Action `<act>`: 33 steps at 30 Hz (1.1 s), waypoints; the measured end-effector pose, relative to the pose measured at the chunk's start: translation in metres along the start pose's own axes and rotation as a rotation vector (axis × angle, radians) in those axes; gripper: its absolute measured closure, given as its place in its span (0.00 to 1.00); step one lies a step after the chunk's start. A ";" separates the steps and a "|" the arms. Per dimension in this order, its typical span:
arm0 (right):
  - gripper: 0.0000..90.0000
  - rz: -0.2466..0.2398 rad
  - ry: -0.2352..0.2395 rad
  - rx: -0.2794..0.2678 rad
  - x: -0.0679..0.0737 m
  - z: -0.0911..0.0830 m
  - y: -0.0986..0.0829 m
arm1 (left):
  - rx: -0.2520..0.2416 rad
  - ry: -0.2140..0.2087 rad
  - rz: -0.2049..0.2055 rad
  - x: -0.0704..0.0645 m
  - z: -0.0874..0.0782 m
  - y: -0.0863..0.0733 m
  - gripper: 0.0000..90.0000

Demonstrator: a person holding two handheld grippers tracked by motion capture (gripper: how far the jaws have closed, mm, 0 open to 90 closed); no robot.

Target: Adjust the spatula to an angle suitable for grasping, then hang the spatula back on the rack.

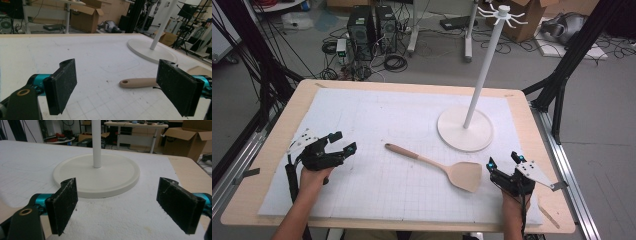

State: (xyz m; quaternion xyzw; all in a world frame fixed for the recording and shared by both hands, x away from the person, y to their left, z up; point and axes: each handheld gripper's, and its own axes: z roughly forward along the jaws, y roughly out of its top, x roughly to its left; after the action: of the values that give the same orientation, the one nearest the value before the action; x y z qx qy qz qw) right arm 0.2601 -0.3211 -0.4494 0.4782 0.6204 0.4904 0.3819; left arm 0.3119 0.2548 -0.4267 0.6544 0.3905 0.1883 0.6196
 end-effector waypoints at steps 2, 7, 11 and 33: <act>0.16 0.015 -0.001 -0.002 -0.001 0.000 0.000 | 0.004 0.012 0.002 0.002 -0.005 -0.003 0.20; 0.16 0.067 0.080 0.004 -0.003 -0.005 0.003 | -0.014 0.031 -0.002 0.004 -0.016 -0.005 0.21; 0.15 -0.003 0.139 0.000 0.003 -0.014 0.013 | -0.028 0.036 0.026 0.003 -0.017 -0.004 0.21; 0.17 -0.237 0.460 0.154 0.093 0.034 0.078 | -0.039 0.035 0.060 0.001 -0.018 -0.009 0.23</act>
State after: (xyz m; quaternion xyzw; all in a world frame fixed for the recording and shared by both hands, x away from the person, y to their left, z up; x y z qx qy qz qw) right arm 0.2862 -0.2176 -0.3813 0.3059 0.7782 0.4892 0.2480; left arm 0.2967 0.2671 -0.4330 0.6503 0.3776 0.2259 0.6193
